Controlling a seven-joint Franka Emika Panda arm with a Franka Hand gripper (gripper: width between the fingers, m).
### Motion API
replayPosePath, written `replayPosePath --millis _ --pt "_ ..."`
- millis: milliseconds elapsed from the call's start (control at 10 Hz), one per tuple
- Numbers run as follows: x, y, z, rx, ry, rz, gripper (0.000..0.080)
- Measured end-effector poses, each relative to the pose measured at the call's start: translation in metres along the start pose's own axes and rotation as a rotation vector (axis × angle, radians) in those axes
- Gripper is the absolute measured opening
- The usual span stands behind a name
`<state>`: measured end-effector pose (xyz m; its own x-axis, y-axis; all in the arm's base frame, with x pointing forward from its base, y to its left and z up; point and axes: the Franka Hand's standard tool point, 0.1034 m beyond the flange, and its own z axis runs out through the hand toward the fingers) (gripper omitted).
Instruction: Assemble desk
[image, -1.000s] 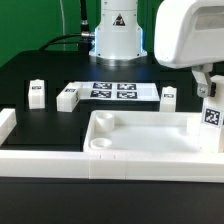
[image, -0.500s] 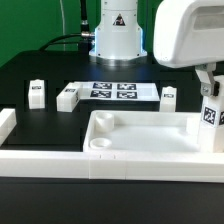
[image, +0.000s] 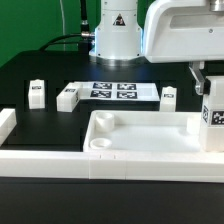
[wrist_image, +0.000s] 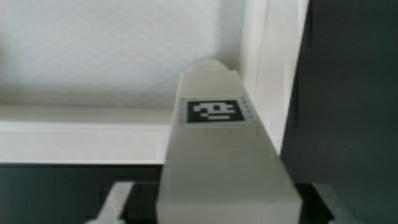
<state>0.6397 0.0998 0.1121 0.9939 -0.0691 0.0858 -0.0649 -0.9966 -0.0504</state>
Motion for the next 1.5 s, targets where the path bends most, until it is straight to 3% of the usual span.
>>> replayPosePath --millis 300,700,1000,1200,1500 --pt "-0.001 0.002 0.0 -0.003 -0.002 0.204 0.029" --pt "-0.002 0.016 -0.001 -0.036 -0.005 0.438 0.03" --pt "-0.002 0.018 0.0 -0.038 -0.005 0.467 0.031" --pt "-0.001 0.011 -0.009 -0.03 0.003 0.413 0.061" --pt "-0.028 0.014 -0.033 -0.023 -0.004 0.365 0.0648"
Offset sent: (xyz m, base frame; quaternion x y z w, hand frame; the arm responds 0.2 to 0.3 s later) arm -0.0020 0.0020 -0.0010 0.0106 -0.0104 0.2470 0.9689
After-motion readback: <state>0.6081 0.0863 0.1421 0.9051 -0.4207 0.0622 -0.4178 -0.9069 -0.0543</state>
